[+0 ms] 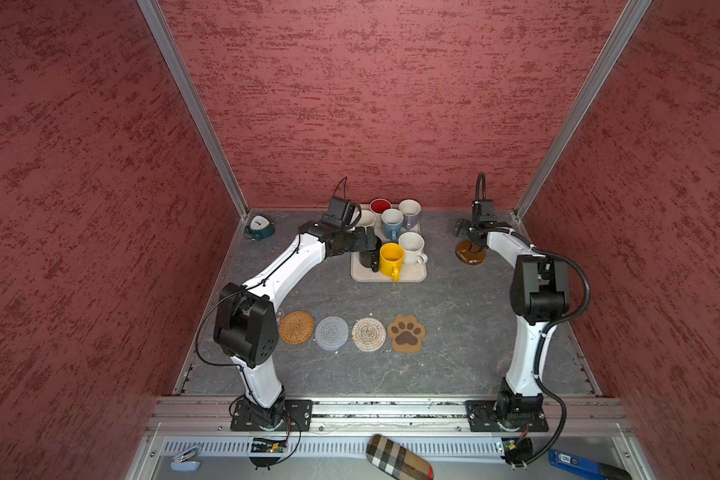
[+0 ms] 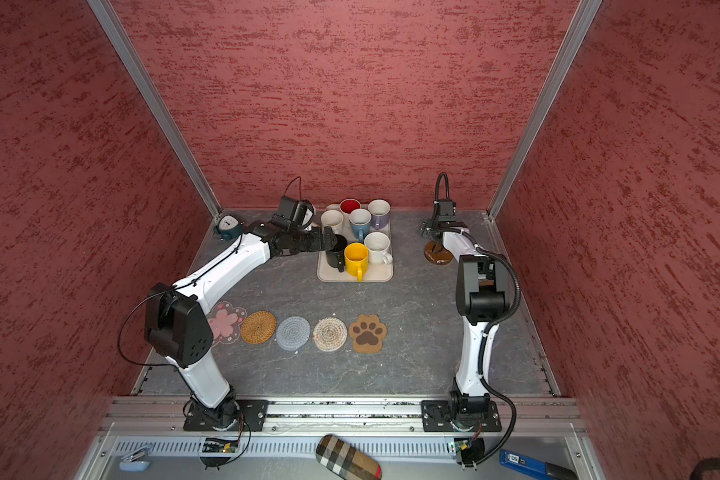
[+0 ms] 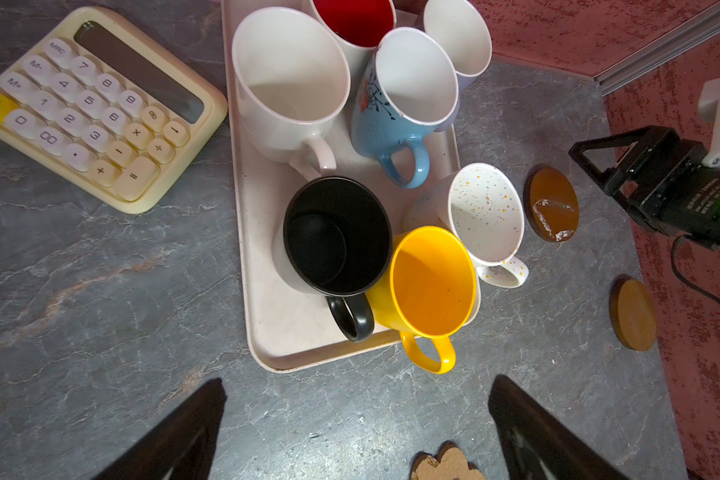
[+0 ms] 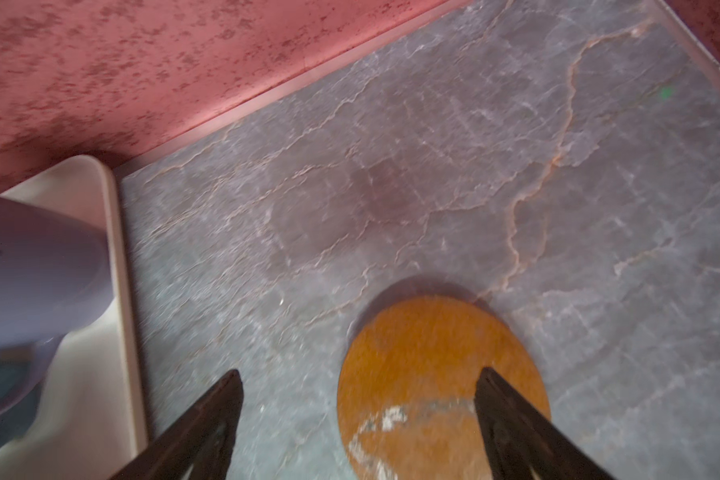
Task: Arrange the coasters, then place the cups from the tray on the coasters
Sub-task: 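Lower right gripper onto the glossy brown coaster and pinch its edge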
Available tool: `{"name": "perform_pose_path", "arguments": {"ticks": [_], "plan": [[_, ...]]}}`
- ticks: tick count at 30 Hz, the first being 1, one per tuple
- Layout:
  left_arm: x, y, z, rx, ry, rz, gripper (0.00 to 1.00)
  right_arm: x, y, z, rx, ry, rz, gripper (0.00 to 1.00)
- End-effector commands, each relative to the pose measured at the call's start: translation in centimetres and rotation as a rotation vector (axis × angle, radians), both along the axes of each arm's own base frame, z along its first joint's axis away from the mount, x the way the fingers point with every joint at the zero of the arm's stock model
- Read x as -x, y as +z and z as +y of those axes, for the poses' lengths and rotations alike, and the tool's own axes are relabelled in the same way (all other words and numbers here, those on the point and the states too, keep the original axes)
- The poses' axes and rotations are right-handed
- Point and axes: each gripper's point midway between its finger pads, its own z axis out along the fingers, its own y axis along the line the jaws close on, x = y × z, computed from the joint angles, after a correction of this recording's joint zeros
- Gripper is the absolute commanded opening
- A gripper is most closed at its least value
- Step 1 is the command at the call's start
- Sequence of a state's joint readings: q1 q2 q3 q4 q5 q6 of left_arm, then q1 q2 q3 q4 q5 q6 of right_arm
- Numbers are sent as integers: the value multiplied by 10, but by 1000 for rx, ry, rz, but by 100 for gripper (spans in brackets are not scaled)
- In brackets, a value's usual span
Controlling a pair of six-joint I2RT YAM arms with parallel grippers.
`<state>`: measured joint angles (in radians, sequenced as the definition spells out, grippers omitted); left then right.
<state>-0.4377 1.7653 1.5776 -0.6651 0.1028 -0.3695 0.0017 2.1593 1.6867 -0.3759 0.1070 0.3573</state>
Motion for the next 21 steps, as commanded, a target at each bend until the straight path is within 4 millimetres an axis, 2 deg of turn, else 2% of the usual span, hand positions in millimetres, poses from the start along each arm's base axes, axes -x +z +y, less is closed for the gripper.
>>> {"name": "perform_pose_path", "arguments": {"ticks": [1, 9, 21], "plan": [[5, 4, 5, -20, -4, -12, 99, -6, -6, -14, 62, -16, 33, 88], [16, -6, 10, -21, 0, 9, 100, -13, -24, -23, 81, -15, 80, 88], [26, -15, 14, -10, 5, 18, 100, -2, -42, -31, 51, -15, 147, 87]]}}
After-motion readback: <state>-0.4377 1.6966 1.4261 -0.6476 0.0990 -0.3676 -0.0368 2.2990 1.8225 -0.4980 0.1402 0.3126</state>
